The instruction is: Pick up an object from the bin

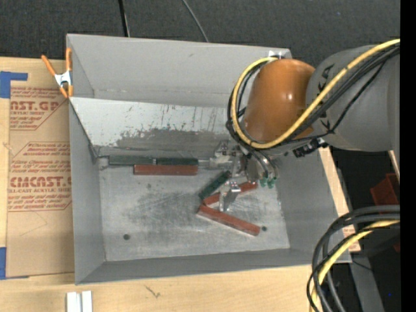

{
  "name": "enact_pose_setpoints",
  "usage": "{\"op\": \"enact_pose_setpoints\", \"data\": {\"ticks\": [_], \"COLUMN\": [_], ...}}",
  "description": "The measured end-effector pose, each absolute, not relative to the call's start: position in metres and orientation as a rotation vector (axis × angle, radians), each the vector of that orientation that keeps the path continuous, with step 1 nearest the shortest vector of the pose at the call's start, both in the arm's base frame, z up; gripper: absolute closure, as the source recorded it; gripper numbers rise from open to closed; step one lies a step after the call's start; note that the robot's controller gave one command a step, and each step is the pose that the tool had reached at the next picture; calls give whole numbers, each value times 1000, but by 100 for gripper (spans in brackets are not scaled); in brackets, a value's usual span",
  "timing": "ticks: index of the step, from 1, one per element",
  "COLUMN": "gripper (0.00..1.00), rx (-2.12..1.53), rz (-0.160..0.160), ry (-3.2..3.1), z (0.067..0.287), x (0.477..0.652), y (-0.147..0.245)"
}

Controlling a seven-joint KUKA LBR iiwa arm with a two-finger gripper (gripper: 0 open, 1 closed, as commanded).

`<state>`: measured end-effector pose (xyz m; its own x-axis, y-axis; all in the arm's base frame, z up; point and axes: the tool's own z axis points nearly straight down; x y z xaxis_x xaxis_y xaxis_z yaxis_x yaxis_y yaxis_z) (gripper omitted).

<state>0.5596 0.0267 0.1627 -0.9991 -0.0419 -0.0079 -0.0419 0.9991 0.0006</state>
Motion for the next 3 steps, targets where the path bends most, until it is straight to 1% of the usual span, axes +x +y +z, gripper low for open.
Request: {"op": "enact_pose_setpoints", "data": {"ticks": [1,2,3], "gripper": [100,100,100], "rx": [-321,-321,-325], "rz": [-6,-6,0], "ry": [3099,3099,3121], "z": [79,79,211], "x": [573,573,589], "y": [-22,-22,-29]}}
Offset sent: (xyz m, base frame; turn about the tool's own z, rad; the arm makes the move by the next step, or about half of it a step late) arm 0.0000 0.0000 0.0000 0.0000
